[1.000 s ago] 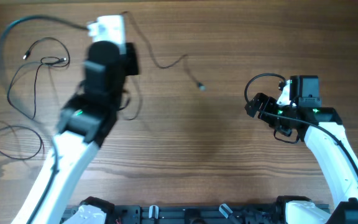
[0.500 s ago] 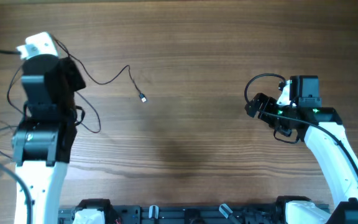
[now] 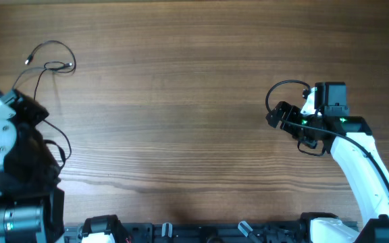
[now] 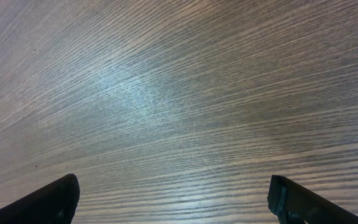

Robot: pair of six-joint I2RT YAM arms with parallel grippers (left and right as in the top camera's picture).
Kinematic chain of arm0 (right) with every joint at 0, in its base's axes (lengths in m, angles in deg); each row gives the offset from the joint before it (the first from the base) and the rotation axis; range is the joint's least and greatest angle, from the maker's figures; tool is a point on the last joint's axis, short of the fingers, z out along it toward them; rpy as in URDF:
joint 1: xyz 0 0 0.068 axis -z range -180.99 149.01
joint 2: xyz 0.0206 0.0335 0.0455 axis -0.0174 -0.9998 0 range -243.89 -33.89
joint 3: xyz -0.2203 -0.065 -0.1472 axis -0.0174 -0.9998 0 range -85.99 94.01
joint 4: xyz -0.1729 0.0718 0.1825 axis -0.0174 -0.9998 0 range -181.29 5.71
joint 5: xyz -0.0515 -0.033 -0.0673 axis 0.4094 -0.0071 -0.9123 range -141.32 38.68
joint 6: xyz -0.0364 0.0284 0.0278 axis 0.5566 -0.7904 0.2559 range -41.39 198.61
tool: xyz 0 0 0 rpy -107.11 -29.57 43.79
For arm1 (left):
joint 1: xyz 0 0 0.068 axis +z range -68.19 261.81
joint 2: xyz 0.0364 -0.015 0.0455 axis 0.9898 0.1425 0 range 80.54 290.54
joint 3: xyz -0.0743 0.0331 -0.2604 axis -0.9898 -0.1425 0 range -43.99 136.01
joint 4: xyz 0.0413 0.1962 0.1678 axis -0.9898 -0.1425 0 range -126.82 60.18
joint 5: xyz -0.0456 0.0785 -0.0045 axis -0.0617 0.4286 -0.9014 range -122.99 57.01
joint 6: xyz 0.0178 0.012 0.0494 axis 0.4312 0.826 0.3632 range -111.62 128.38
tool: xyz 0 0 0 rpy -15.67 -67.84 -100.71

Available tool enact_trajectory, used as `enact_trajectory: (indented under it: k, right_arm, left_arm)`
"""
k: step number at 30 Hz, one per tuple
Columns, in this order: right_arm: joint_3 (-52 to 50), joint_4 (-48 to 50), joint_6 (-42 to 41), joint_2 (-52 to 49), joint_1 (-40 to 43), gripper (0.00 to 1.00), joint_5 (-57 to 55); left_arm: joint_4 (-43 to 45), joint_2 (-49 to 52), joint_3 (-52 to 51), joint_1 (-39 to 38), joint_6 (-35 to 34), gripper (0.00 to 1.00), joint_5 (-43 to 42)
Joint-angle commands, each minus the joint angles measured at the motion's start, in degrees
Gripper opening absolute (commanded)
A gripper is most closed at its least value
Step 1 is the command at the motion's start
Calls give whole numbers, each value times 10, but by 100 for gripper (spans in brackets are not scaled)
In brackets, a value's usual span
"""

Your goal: Untangle cables

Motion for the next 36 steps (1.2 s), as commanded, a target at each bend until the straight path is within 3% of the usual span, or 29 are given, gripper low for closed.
enact_trajectory:
  k: [1, 5, 14, 18, 25, 28, 31, 36]
  right_arm:
    - [3, -3, -6, 5, -3, 100, -5]
    - [3, -5, -6, 5, -3, 100, -6]
    - [3, -5, -6, 5, -3, 100, -6]
    - [3, -5, -5, 5, -3, 100, -6]
    - [3, -11, -6, 5, -3, 100, -5]
    - [3, -23, -5, 5, -3, 100, -5]
    - [3, -33, -6, 5, -3, 100, -5]
    - [3, -51, -6, 5, -3, 100, -5]
  left_arm:
    - [-6, 42, -1, 4, 3, 4, -68]
    - [-3, 86, -1, 4, 3, 4, -136]
    - [85, 112, -1, 4, 19, 4, -148]
    - [93, 97, -1, 4, 158, 4, -219]
    - [160, 80, -1, 4, 364, 4, -211]
    - [142, 83, -1, 4, 454, 4, -211]
    - [103, 101, -1, 4, 500, 4, -212]
    - [107, 147, -1, 4, 494, 4, -273]
